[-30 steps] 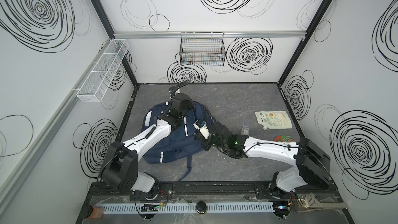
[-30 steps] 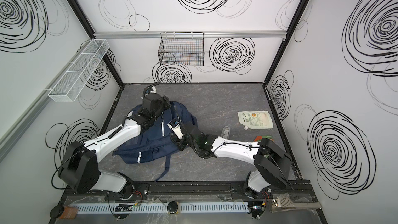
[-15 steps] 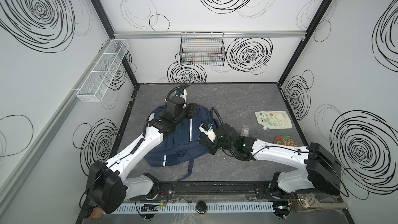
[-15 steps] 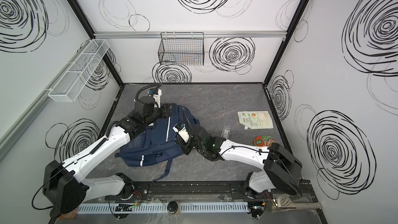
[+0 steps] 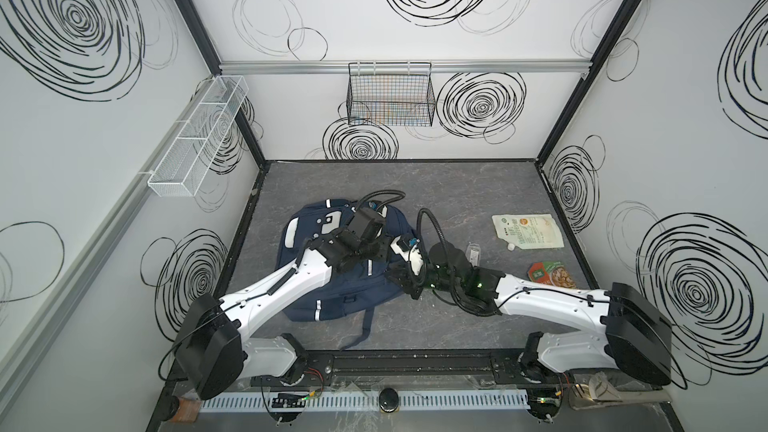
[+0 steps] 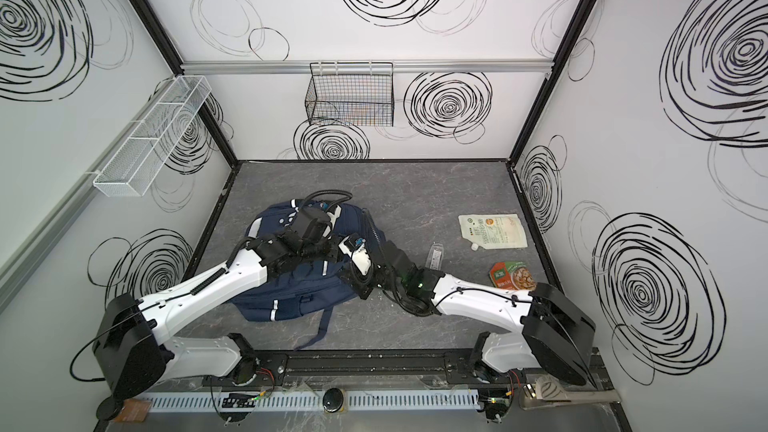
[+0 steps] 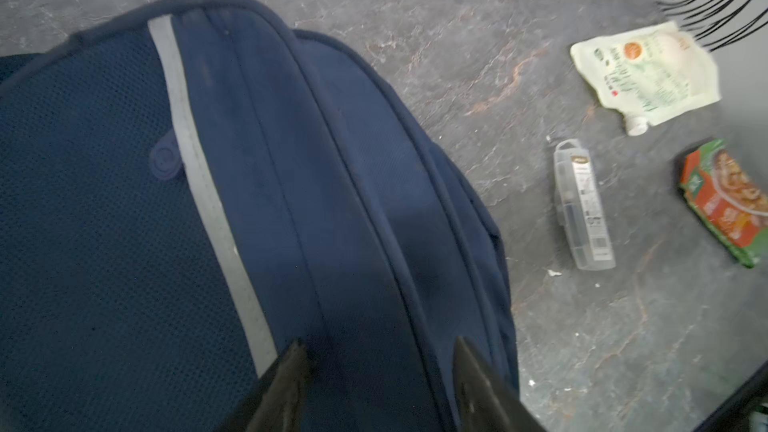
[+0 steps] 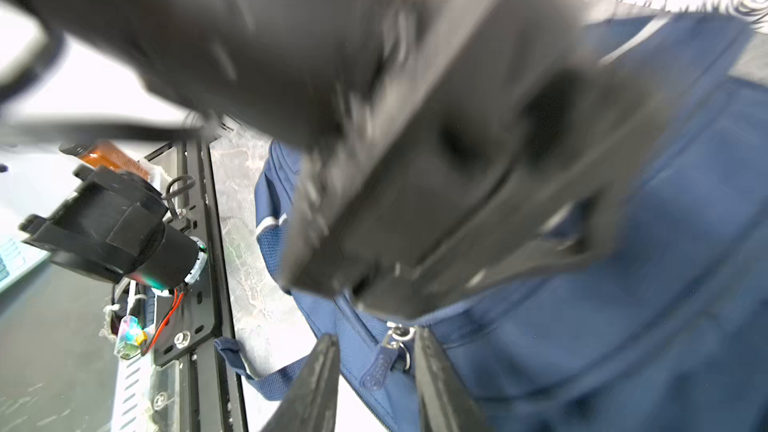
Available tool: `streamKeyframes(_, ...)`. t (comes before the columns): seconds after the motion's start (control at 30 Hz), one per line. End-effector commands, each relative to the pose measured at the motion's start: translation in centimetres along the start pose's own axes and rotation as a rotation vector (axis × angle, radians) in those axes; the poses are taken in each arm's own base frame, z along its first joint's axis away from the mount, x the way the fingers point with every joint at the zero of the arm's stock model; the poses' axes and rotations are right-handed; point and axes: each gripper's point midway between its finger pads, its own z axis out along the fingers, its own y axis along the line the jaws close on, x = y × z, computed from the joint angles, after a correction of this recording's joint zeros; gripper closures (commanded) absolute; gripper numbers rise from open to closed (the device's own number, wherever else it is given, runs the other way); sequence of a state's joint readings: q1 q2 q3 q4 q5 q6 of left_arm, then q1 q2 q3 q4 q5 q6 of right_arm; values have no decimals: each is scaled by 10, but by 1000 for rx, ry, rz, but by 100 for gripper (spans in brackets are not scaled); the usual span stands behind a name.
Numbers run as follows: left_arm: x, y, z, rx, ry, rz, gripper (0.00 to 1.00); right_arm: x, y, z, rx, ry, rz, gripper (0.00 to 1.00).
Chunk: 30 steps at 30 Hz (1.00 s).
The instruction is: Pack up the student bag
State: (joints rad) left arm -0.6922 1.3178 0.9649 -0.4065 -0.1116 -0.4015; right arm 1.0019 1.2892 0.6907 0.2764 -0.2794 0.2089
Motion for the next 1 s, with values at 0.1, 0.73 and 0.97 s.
streamKeyframes(0.1, 4, 16, 4, -149, 2, 73, 40, -12, -27, -35, 167, -97, 54, 53)
streamKeyframes(0.73, -19, 27, -25, -180, -137, 41, 100, 44, -187, -185, 936, -271, 439, 6)
streamKeyframes(0.97, -44, 13, -55, -60, -279, 34, 100, 83, -208, -191, 1052, -115, 608, 0)
